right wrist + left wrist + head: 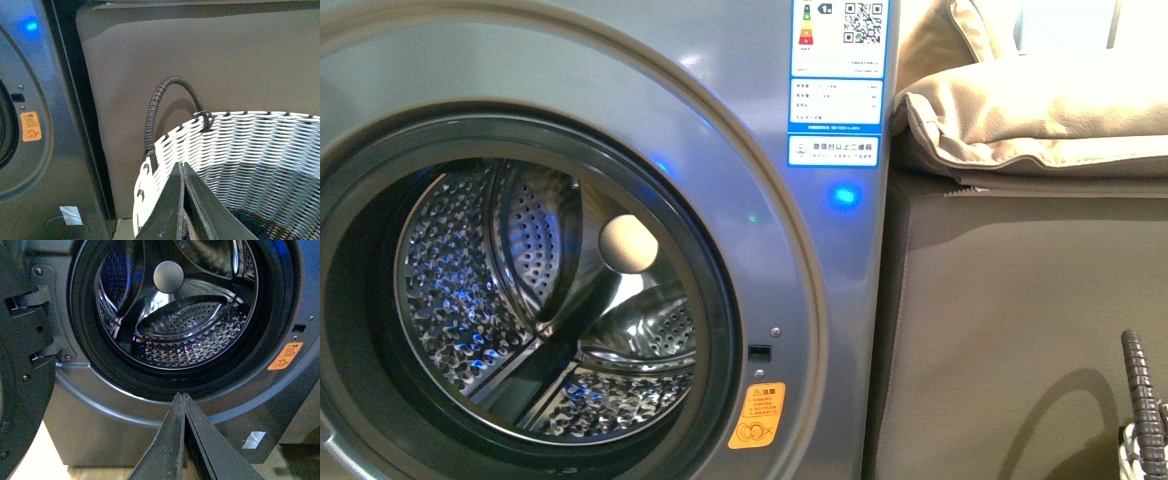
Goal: Collect clothes from washing machine
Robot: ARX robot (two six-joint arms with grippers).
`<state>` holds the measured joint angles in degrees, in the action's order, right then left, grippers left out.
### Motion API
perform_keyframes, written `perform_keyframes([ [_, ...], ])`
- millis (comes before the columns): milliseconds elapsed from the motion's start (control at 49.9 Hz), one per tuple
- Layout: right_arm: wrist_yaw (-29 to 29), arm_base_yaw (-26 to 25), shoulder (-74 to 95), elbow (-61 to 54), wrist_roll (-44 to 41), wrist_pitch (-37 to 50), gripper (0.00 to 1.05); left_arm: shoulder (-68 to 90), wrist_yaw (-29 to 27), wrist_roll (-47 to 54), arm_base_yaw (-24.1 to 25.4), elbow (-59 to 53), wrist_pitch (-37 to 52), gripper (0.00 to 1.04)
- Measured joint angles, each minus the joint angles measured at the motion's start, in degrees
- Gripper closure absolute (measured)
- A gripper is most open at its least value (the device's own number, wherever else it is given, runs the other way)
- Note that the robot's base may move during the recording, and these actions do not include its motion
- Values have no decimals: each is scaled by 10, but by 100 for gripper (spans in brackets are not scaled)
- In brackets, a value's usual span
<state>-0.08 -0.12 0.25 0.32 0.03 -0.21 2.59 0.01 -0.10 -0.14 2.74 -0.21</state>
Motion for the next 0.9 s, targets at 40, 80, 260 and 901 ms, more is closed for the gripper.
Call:
perform_keyframes([
  [40, 0, 0, 0, 0, 0, 0, 102, -6, 0, 0, 0, -4, 1, 101],
  [80, 0, 0, 0, 0, 0, 0, 102, -16, 0, 0, 0, -14, 1, 101],
  [260, 0, 0, 0, 0, 0, 0, 102, -24, 0, 0, 0, -22, 1, 101],
  [901, 0, 0, 0, 0, -1, 0, 51, -24, 0, 0, 0, -22, 1, 44],
])
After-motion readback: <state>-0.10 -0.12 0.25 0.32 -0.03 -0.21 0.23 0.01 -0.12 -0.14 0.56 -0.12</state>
